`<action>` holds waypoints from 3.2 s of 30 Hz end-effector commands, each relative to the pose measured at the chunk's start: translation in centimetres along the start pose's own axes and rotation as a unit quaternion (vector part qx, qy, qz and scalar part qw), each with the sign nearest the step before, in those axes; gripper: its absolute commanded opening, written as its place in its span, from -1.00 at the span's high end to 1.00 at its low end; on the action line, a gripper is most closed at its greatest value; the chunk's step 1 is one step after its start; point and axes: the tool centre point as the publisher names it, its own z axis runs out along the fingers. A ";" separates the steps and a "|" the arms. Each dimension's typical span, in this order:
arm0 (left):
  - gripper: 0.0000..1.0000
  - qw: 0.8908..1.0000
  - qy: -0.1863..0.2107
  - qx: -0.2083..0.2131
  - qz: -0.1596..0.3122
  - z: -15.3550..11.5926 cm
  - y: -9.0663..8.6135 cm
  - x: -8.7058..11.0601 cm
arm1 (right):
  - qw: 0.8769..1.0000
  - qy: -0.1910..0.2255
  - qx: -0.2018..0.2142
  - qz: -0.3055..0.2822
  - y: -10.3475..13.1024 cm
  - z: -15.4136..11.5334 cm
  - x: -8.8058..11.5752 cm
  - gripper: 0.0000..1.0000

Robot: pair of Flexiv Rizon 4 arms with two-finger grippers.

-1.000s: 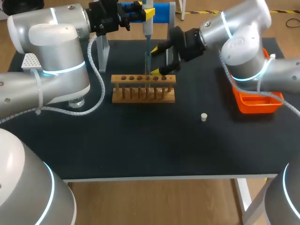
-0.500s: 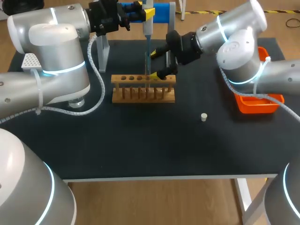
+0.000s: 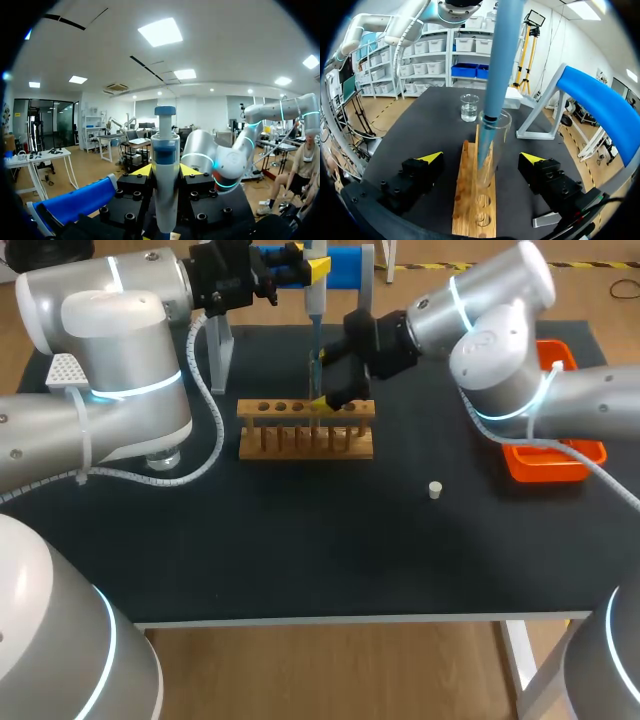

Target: Invert the test tube, pick up the pipette, mount the tip to pipette, aspirate from beaker and dispense into the tube, eject the tip, return the pipette, and cap with the stopper.

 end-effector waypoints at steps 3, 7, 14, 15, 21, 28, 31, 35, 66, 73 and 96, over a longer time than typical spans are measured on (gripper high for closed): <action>1.00 1.000 -0.001 0.000 0.000 0.1 0.0 0.0 | 1.000 0.000 0.001 0.000 -0.2 0.5 -0.3 -1.00; 1.00 1.000 -0.001 0.000 0.000 0.1 0.0 0.0 | 1.000 -0.001 0.003 0.001 -0.1 0.4 -0.3 -1.00; 1.00 1.000 -0.001 0.000 0.000 0.1 0.0 0.0 | 1.000 -0.001 0.005 0.002 -0.2 0.6 -0.2 -1.00; 1.00 1.000 -0.001 0.000 0.000 0.1 0.0 0.0 | 1.000 -0.001 0.005 0.002 -0.2 0.6 -0.2 -1.00; 1.00 1.000 -0.001 0.000 0.000 0.1 0.0 0.0 | 1.000 -0.001 0.005 0.002 -0.2 0.6 -0.2 -1.00; 1.00 1.000 -0.001 0.000 0.000 0.1 0.0 0.0 | 1.000 -0.001 0.005 0.002 -0.2 0.6 -0.2 -1.00; 1.00 1.000 -0.001 0.000 0.000 0.1 0.0 0.0 | 1.000 -0.001 0.005 0.002 -0.2 0.6 -0.2 -1.00; 1.00 1.000 -0.004 0.002 0.005 0.1 -0.5 0.1 | 1.000 -0.001 0.005 0.002 -0.2 0.6 -0.2 -1.00; 1.00 0.999 -0.012 -0.010 0.051 0.3 -4.2 1.9 | 1.000 -0.001 0.005 0.002 -0.2 0.6 -0.2 -1.00; 1.00 0.998 -0.012 -0.011 0.056 0.5 -4.7 2.1 | 1.000 -0.001 0.005 0.002 -0.2 0.6 -0.2 -1.00; 1.00 0.997 -0.010 -0.010 0.072 0.5 -6.9 3.5 | 1.000 -0.001 0.005 0.002 -0.2 0.6 -0.2 -1.00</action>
